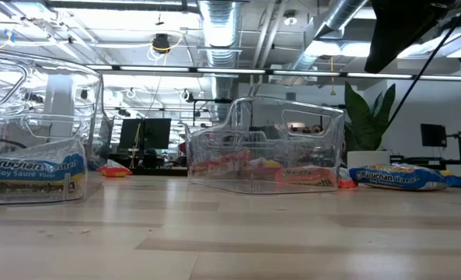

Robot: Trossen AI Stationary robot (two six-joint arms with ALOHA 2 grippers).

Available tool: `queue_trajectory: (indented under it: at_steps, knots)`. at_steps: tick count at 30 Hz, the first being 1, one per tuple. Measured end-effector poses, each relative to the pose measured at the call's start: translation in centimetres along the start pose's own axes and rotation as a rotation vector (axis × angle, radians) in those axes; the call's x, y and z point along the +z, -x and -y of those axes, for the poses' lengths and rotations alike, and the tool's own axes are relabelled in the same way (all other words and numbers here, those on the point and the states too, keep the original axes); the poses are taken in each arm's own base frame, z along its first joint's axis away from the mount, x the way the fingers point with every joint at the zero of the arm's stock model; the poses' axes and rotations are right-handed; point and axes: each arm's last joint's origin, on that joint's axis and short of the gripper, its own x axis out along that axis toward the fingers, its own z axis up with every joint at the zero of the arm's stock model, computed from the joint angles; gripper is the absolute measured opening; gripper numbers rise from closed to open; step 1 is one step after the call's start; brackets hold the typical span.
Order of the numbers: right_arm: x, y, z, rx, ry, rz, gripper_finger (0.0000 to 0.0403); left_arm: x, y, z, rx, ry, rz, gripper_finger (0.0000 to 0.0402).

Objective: Sort Maruchan noodles
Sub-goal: Put the red noodle pack into the top transparent bin

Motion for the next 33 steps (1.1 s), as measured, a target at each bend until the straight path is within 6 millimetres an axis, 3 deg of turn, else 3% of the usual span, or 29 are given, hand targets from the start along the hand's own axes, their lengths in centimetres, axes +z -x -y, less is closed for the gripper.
queue_trajectory:
  at_steps: [9,20,27,33]
  knots:
    - [0.0,0.0,0.0,0.0,0.001,0.0,0.0099,0.3,5.2,1.5,-0.276,-0.166,-0.012,0.0]
    - [0.0,0.0,0.0,-0.001,0.001,0.005,0.0099,1.8,10.6,1.2,-0.426,-0.232,0.228,0.0]
    - [0.3,-0.1,0.1,-0.018,-0.006,0.047,0.0099,4.9,14.0,0.9,-0.401,-0.434,0.479,0.0]
    - [1.0,-0.7,0.4,-0.037,-0.027,0.04,0.0099,8.7,16.9,-0.8,-0.161,-0.664,0.706,0.0]
